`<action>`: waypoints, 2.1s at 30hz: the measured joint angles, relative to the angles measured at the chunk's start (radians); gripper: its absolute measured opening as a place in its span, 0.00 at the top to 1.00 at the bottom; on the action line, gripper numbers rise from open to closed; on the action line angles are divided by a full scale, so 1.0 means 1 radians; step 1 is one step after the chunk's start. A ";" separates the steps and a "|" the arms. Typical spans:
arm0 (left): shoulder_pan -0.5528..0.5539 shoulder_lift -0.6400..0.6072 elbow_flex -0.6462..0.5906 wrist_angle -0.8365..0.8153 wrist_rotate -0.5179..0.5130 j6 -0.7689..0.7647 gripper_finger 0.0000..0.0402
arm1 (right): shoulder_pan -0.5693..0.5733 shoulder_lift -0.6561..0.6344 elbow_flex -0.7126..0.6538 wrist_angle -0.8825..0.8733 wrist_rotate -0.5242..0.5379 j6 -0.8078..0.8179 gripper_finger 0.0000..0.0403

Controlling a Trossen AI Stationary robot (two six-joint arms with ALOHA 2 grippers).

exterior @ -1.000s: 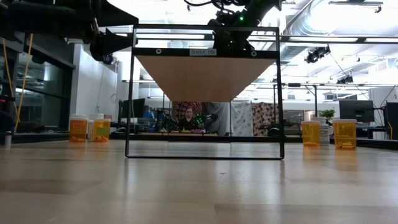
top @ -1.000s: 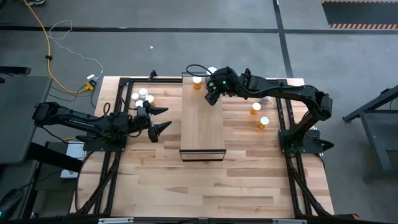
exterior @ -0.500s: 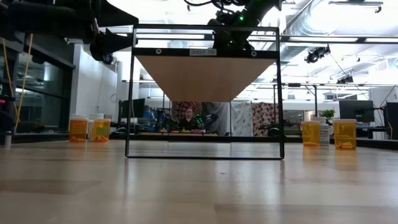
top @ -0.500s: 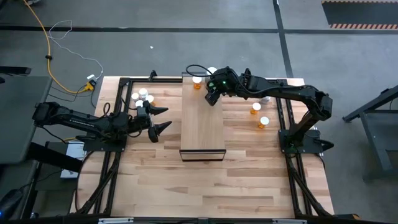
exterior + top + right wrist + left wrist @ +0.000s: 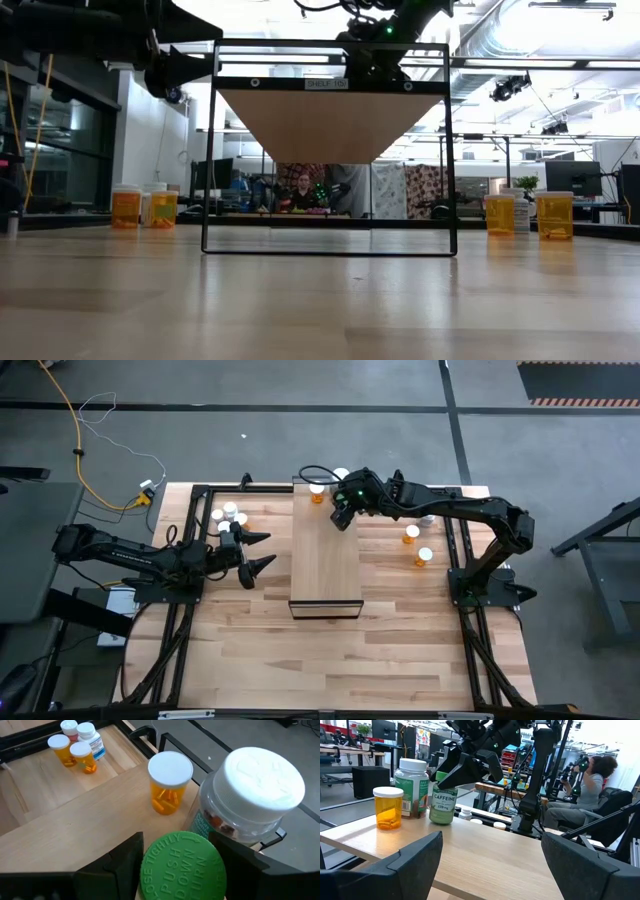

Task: Pick and place medicine bottles onto shelf by color
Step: Put the green pill bottle on the shelf, then put the bottom right yellow pill bottle on the shelf

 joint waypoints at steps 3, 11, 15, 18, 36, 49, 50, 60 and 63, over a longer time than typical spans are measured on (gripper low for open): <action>0.000 0.000 0.000 0.000 0.000 0.000 0.18 | 0.000 0.000 0.000 0.002 0.000 0.006 0.46; 0.000 0.000 0.000 0.000 0.000 0.000 0.18 | 0.000 0.000 0.000 0.003 -0.002 -0.013 0.24; 0.000 0.000 0.000 0.000 0.000 0.000 0.18 | 0.000 -0.005 0.010 -0.001 -0.007 -0.093 0.16; 0.000 0.000 0.000 0.000 -0.001 0.008 0.18 | 0.000 -0.022 0.027 -0.001 0.001 -0.121 0.14; 0.000 0.000 0.000 0.000 0.022 0.008 0.18 | 0.112 -0.509 -0.488 0.027 -0.008 -0.022 0.13; 0.000 0.000 0.000 0.000 0.085 0.062 0.18 | 0.257 -0.794 -1.183 1.256 -0.015 -0.043 0.13; 0.000 0.000 0.000 0.002 0.084 0.064 0.18 | 0.257 -0.794 -1.200 1.303 -0.015 -0.050 0.13; 0.000 0.000 0.000 0.017 0.079 0.070 0.18 | 0.256 -0.793 -1.197 1.266 -0.013 -0.064 0.13; 0.000 0.000 0.000 0.017 0.078 0.070 0.18 | 0.256 -0.793 -1.172 1.203 0.033 0.002 0.13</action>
